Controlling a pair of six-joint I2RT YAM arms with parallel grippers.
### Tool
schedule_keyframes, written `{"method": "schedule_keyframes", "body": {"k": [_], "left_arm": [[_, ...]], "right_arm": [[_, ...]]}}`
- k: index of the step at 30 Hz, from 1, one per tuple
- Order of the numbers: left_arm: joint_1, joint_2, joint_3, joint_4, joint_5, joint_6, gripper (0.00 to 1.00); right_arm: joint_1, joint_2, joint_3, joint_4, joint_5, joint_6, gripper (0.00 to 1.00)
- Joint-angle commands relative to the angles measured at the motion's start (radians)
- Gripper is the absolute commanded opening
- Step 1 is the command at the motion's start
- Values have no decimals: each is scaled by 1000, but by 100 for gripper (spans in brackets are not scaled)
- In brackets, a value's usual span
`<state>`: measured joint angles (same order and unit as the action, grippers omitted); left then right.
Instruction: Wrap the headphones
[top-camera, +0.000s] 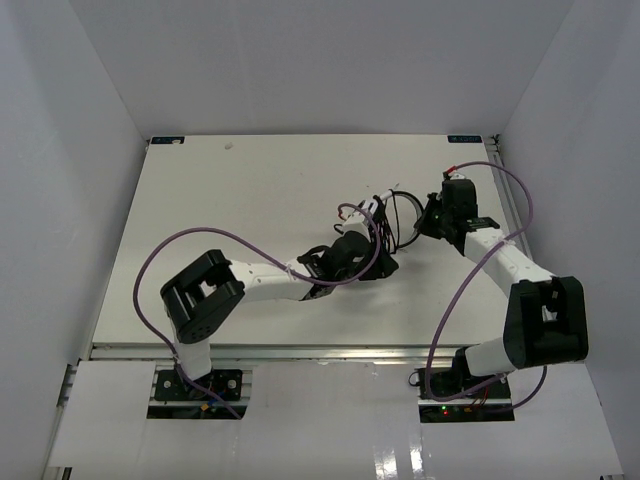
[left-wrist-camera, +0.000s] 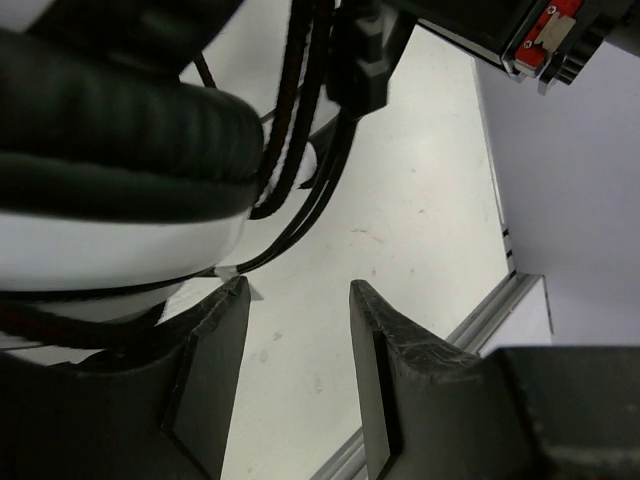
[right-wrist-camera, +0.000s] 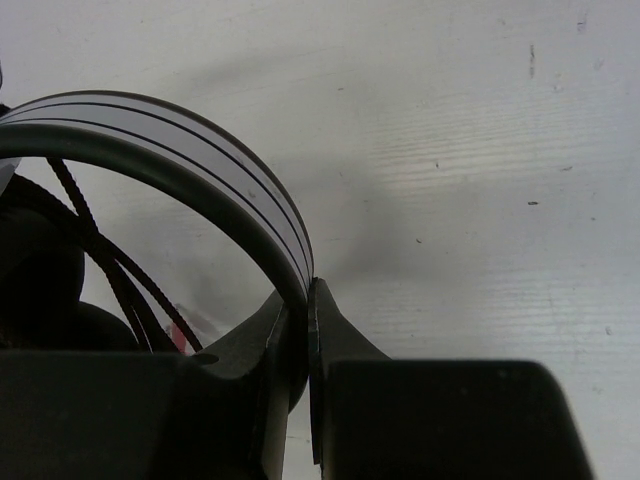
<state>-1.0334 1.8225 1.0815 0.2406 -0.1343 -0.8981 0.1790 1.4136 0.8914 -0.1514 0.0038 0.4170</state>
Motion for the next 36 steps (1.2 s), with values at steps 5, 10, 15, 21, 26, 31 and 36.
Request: {"method": "schedule_keyframes", "body": {"k": [5, 10, 15, 21, 26, 31, 36], "left_arm": [[33, -85, -107, 9, 21, 62, 61], [32, -182, -160, -37, 24, 100, 63], [32, -324, -272, -61, -7, 126, 64], [32, -494, -366, -143, -26, 170, 67], [32, -692, -392, -240, -45, 260, 79], [33, -882, -382, -392, -48, 437, 98], [35, -1064, -414, -527, -51, 539, 98]], "right_arm": [[-3, 187, 119, 124, -114, 28, 7], [-4, 316, 174, 112, -104, 3, 8], [-3, 367, 207, 101, -112, -9, 8], [-3, 349, 198, 94, -122, -73, 69], [-9, 213, 146, 60, -46, -127, 90], [-36, 18, 87, -71, -116, -316, 90], [-39, -339, -55, -178, -54, -470, 90]]}}
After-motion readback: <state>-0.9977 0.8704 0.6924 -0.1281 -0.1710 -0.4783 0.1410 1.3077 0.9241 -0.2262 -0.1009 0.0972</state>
